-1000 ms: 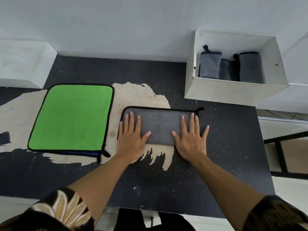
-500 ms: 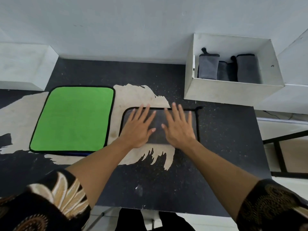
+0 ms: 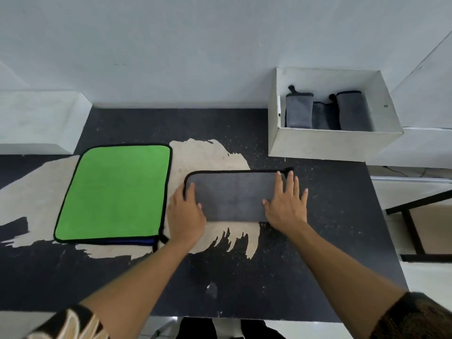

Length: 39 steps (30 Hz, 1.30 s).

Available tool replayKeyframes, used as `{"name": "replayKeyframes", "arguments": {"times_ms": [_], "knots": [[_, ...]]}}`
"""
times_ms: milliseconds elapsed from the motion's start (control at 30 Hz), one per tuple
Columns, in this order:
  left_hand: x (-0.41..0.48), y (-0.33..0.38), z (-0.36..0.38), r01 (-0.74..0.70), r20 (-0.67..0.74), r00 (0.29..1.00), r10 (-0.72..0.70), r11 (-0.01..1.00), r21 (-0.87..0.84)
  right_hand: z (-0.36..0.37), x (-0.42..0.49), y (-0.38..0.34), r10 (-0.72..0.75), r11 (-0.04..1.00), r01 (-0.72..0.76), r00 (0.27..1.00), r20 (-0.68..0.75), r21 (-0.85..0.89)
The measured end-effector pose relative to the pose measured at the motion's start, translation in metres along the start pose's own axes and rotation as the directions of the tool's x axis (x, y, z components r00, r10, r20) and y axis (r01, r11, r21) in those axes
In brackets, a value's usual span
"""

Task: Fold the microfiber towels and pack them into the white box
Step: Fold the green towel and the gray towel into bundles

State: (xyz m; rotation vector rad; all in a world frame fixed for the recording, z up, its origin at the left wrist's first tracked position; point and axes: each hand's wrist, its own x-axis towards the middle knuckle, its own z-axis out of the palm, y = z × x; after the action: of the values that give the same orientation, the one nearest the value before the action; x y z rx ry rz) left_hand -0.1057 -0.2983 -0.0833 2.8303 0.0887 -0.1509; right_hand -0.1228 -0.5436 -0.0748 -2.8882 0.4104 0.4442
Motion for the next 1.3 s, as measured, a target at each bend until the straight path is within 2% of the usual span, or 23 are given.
{"name": "replayKeyframes", "arguments": {"times_ms": [33,67,133,233,367,467,567,667,733,800,900,967,1000,1067,1167,1300], "knots": [[-0.004,0.003,-0.003,0.117,-0.044,0.992,-0.12,0.991,-0.067,-0.002,-0.005,-0.002,0.029,1.0,-0.029,0.999,-0.023,0.01],[-0.004,0.004,-0.006,0.231,-0.028,0.971,-0.236,0.965,-0.121,-0.004,-0.01,-0.004,0.06,0.998,-0.059,0.998,-0.034,0.008],[-0.001,0.002,-0.006,0.364,0.063,0.932,-0.358,0.919,-0.153,-0.007,-0.018,-0.003,0.134,0.991,-0.134,0.99,-0.034,0.008],[0.013,-0.004,-0.01,0.42,0.191,0.902,-0.387,0.888,-0.188,-0.013,-0.024,0.002,0.255,0.96,-0.252,0.967,-0.015,0.12],[0.019,-0.007,-0.02,0.432,0.322,0.875,-0.361,0.883,-0.184,-0.023,-0.023,0.008,0.393,0.821,-0.423,0.906,0.158,0.384],[0.01,-0.006,-0.023,0.447,0.367,0.858,-0.359,0.875,-0.188,-0.028,-0.022,0.015,0.423,0.786,-0.491,0.87,0.252,0.375],[-0.002,-0.008,-0.025,0.463,0.412,0.831,-0.375,0.876,-0.136,-0.032,-0.028,0.024,0.373,0.809,-0.48,0.866,0.334,0.34],[-0.009,-0.009,-0.029,0.424,0.422,0.843,-0.333,0.895,-0.141,-0.032,-0.034,0.033,0.336,0.826,-0.467,0.858,0.388,0.316],[-0.012,-0.008,-0.031,0.397,0.415,0.856,-0.309,0.907,-0.142,-0.029,-0.034,0.038,0.335,0.815,-0.467,0.863,0.377,0.344],[-0.017,-0.006,-0.034,0.37,0.402,0.86,-0.315,0.927,-0.065,-0.027,-0.034,0.043,0.343,0.802,-0.469,0.869,0.356,0.37],[-0.024,0.009,-0.038,0.291,0.238,0.92,-0.312,0.949,0.12,-0.024,-0.035,0.046,0.353,0.787,-0.471,0.874,0.335,0.399],[-0.024,0.032,-0.036,0.183,0.137,0.972,-0.191,0.981,0.071,-0.023,-0.038,0.047,0.352,0.78,-0.459,0.884,0.307,0.427],[-0.022,0.048,-0.035,0.134,0.145,0.98,-0.135,0.991,0.017,-0.023,-0.039,0.047,0.346,0.78,-0.447,0.891,0.292,0.439],[-0.016,0.083,-0.03,0.087,0.256,0.965,-0.063,0.993,-0.082,-0.023,-0.041,0.047,0.321,0.785,-0.411,0.91,0.264,0.463],[-0.009,0.137,-0.021,0.102,0.449,0.893,-0.011,0.979,-0.179,-0.023,-0.044,0.047,0.279,0.773,-0.356,0.934,0.223,0.524],[-0.006,0.192,-0.014,0.336,0.644,0.763,-0.047,0.881,-0.334,-0.029,-0.048,0.046,0.192,0.761,-0.231,0.973,0.131,0.606]]}}
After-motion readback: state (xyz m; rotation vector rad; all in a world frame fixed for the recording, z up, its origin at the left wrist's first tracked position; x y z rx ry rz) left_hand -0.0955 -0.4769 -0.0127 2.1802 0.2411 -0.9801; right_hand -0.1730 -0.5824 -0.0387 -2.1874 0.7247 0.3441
